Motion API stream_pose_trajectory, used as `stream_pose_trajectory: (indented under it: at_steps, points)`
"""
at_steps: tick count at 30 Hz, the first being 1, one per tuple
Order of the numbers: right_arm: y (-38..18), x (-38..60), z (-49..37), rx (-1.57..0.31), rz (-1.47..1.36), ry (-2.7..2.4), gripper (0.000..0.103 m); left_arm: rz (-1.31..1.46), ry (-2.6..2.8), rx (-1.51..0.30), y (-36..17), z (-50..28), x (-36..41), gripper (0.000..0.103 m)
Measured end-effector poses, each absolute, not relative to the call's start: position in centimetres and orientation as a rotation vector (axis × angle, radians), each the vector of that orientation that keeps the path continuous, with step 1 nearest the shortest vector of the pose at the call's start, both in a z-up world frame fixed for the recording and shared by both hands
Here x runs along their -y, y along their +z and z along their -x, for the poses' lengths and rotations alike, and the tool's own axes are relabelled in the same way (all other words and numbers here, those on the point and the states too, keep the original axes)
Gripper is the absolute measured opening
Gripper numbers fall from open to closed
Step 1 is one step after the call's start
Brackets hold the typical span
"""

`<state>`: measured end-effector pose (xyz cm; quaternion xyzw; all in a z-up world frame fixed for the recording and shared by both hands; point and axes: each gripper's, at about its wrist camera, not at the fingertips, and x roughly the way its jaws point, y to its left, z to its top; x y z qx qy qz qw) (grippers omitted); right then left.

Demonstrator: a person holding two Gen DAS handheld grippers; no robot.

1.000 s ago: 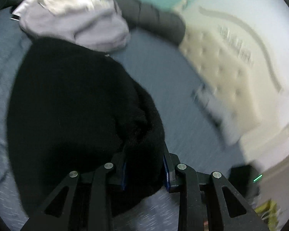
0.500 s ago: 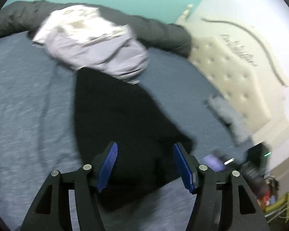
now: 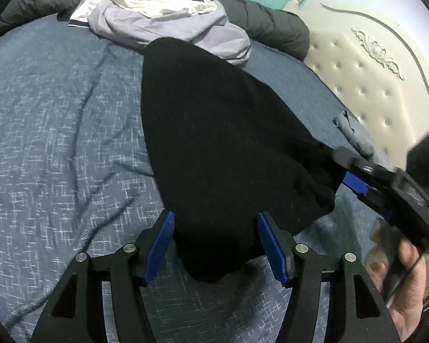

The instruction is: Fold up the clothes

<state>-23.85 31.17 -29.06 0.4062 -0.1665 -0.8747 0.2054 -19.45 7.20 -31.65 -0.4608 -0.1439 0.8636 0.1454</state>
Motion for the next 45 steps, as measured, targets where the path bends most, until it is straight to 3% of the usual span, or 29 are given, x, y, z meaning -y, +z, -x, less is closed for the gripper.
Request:
stream_pose_trajectory:
  at_steps: [2, 8, 10, 14, 20, 26, 31, 33, 39, 45]
  points:
    - [-30.4, -31.6, 24.3, 0.463, -1.19, -2.439, 0.033, 1.328, 2.484, 0.399, -31.7, 19.3, -7.4, 0.064]
    - [-31.7, -35.1, 24.5, 0.564, -1.219, -2.455, 0.015, 1.327, 2.475, 0.365, -31.8, 18.9, -8.0, 0.064]
    - [-32.2, -36.2, 24.6, 0.625, -1.236, -2.447, 0.015, 1.327, 2.475, 0.358, -31.8, 18.8, -8.1, 0.064]
    - [-31.7, -35.8, 24.3, 0.566, -1.223, -2.464, 0.015, 1.331, 2.474, 0.36, -31.8, 18.7, -8.0, 0.064]
    - [-31.0, -37.1, 24.2, 0.719, -1.186, -2.415, 0.019, 1.339, 2.468, 0.321, -31.7, 18.5, -8.3, 0.064]
    - [-26.5, -36.7, 23.1, 0.682, -0.972, -2.434, 0.019, 1.337, 2.47, 0.311, -31.8, 18.3, -8.4, 0.064]
    - [-29.3, -32.9, 24.5, 0.476, -1.17, -2.361, 0.019, 1.343, 2.475, 0.288, -31.7, 18.1, -9.0, 0.065]
    - [-30.8, -33.1, 24.7, 0.466, -1.247, -2.362, 0.01, 1.346, 2.471, 0.283, -31.6, 18.0, -9.2, 0.065]
    - [-31.4, -34.5, 24.1, 0.448, -1.311, -2.407, 0.0, 1.337, 2.468, 0.293, -31.7, 17.9, -9.2, 0.065]
    - [-30.1, -35.3, 23.3, 0.534, -1.261, -2.408, 0.002, 1.325, 2.448, 0.306, -32.2, 17.7, -8.5, 0.067]
